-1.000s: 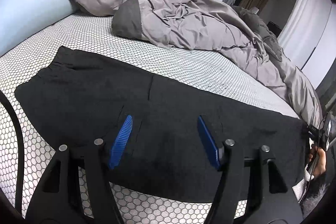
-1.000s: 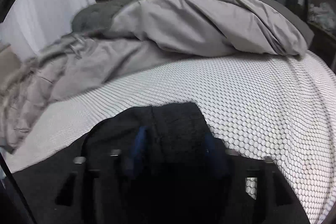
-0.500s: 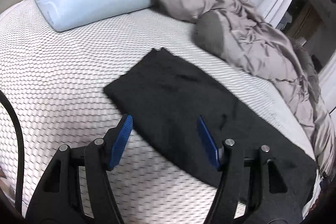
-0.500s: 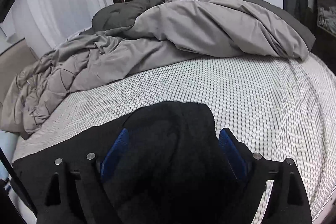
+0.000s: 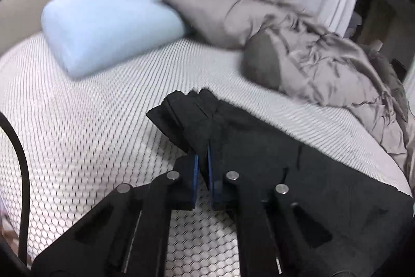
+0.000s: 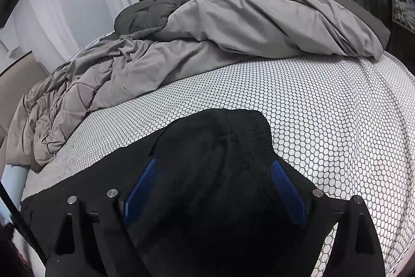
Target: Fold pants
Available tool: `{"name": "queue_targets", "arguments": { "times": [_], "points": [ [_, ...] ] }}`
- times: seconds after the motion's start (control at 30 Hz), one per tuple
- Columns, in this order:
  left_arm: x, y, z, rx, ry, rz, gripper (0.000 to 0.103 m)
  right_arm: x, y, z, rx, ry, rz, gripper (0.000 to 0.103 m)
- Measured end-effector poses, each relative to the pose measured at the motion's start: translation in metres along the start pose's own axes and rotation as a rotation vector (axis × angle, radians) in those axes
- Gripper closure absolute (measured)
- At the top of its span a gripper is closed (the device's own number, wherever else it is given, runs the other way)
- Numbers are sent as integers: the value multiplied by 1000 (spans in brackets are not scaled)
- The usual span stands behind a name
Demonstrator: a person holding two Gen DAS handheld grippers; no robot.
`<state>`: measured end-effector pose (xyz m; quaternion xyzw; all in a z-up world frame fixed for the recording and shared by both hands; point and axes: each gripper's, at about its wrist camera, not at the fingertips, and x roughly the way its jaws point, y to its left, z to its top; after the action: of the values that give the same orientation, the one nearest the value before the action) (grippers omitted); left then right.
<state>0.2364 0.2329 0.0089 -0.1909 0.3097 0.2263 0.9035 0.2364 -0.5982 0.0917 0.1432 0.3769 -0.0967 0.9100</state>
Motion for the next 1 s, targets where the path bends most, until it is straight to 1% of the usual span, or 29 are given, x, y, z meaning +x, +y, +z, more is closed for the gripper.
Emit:
{"name": "queue_targets", "arguments": {
  "times": [0.03, 0.07, 0.13, 0.2, 0.23, 0.27, 0.3, 0.37, 0.4, 0.43, 0.47, 0.53, 0.57, 0.6, 0.67, 0.7, 0.73, 0.8, 0.83, 0.87, 0.9, 0.93, 0.97, 1.0],
  "points": [
    [0, -1, 2, 2, -9, 3, 99, 0, 1, 0, -8, 1, -5, 13],
    [5, 1, 4, -7, -1, 10, 99, -1, 0, -1, -14, 1, -8, 13],
    [25, 2, 5, -30, 63, 44, 99, -2, -1, -1, -16, -1, -11, 13],
    [48, 9, -1, -67, 167, 91, 98, -2, -4, -1, -10, 3, -10, 13],
    [53, 11, -2, -93, 197, 95, 95, -2, -6, -1, -6, 6, -10, 13],
    [53, 14, -3, -116, 207, 89, 91, -3, -8, -1, -3, 8, -12, 13],
    [49, 15, -4, -133, 206, 72, 87, -3, -9, -1, 1, 8, -11, 13],
    [31, 14, -8, -150, 181, 20, 68, -7, -12, -1, 9, 5, -3, 13],
    [22, 12, -10, -157, 163, -4, 63, -10, -13, -1, 13, 0, 5, 13],
    [13, 10, -14, -161, 147, -30, 51, -13, -15, 0, 18, -4, 16, 13],
    [6, 6, -18, -159, 144, -60, 44, -16, -17, 0, 26, -6, 33, 13],
    [5, -3, -24, -139, 184, -121, 43, -21, -21, -2, 46, -7, 65, 13],
    [12, -3, -26, -128, 224, -143, 43, -23, -23, -4, 52, -3, 78, 13],
    [20, -3, -29, -143, 265, -155, 43, -25, -26, -5, 59, 2, 90, 13],
    [39, 6, -38, -280, 353, -197, 44, -30, -33, -10, 76, 3, 107, 13],
    [46, 8, -42, -322, 374, -214, 44, -34, -38, -15, 88, 1, 114, 13],
    [50, 9, -43, -330, 373, -221, 44, -38, -48, -21, 124, 2, 121, 13],
    [57, 6, -37, -331, 339, -226, 44, -43, -67, -32, 199, 14, 122, 13],
    [62, 4, -36, -341, 338, -228, 47, -46, -75, -37, 232, 19, 124, 13],
    [67, 5, -36, -353, 337, -229, 61, -49, -86, -42, 274, 23, 134, 13],
    [70, 5, -35, -366, 330, -227, 71, -51, -97, -47, 319, 27, 148, 13],
    [76, 8, -34, -374, 324, -219, 93, -52, -103, -50, 348, 28, 160, 13],
    [80, 12, -34, -396, 310, -218, 97, -52, -112, -54, 389, 36, 182, 13],
    [88, 15, -33, -423, 303, -228, 99, -47, -118, -58, 424, 57, 219, 13]
  ]
}}
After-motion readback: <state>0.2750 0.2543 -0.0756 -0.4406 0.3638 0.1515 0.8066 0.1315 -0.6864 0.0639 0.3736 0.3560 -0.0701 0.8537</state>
